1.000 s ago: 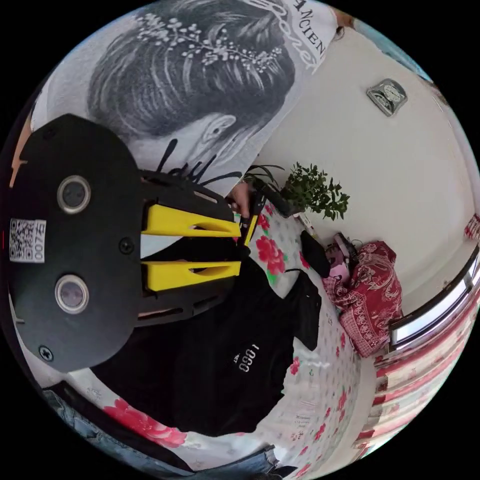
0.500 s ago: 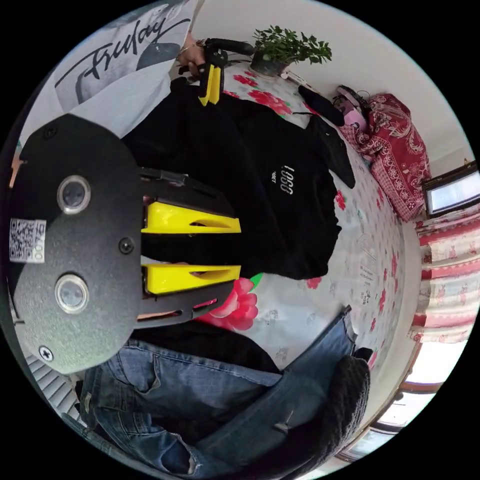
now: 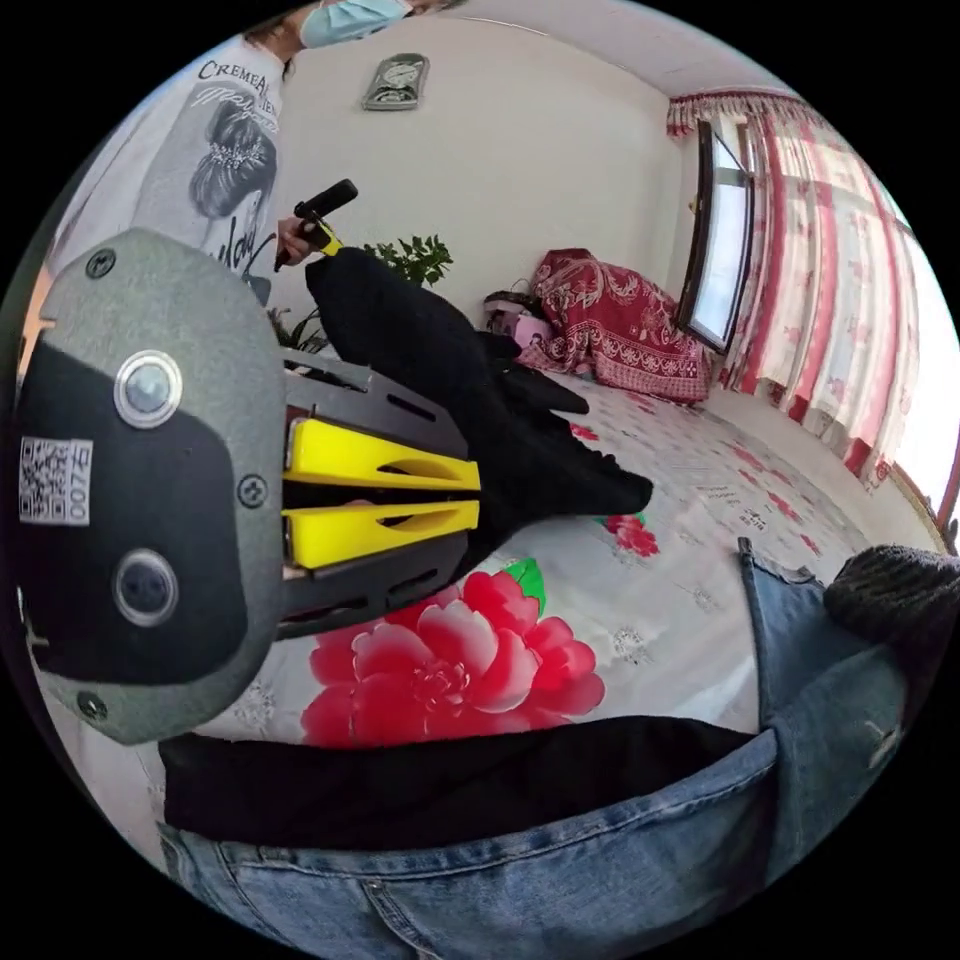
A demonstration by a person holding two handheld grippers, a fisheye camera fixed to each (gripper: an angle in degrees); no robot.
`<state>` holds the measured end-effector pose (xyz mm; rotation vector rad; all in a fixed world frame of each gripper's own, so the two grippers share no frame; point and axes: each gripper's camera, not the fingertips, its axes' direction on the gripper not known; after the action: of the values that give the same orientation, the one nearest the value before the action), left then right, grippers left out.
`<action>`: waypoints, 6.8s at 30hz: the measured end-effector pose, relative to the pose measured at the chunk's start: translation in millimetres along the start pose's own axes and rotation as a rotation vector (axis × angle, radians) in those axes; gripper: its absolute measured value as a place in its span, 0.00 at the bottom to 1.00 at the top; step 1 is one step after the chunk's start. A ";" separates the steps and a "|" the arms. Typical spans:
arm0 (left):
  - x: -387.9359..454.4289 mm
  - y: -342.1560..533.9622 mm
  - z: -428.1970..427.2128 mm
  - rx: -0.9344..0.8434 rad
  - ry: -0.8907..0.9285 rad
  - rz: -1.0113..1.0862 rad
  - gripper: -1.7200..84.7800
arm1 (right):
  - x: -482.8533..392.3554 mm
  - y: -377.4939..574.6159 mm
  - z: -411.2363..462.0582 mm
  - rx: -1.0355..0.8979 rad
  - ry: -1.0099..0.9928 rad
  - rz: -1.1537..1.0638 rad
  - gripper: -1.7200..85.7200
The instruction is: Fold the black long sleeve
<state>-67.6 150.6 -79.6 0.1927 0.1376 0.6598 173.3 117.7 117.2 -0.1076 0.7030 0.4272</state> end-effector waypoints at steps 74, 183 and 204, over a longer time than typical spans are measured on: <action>-127.6 69.1 -27.0 0.343 0.212 -0.688 0.10 | -30.9 49.6 -66.5 0.178 0.002 -0.036 0.08; -74.0 206.0 -59.6 0.244 0.140 -0.531 0.09 | -30.4 68.5 -60.5 -0.182 0.295 -0.307 0.10; -143.7 12.9 24.2 0.198 0.092 -0.465 0.12 | -43.2 -117.9 79.3 -0.055 0.301 -0.018 0.11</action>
<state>-183.1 68.3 -43.8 0.3089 0.3252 0.1908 240.7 14.6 200.1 -0.2333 0.9857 0.4174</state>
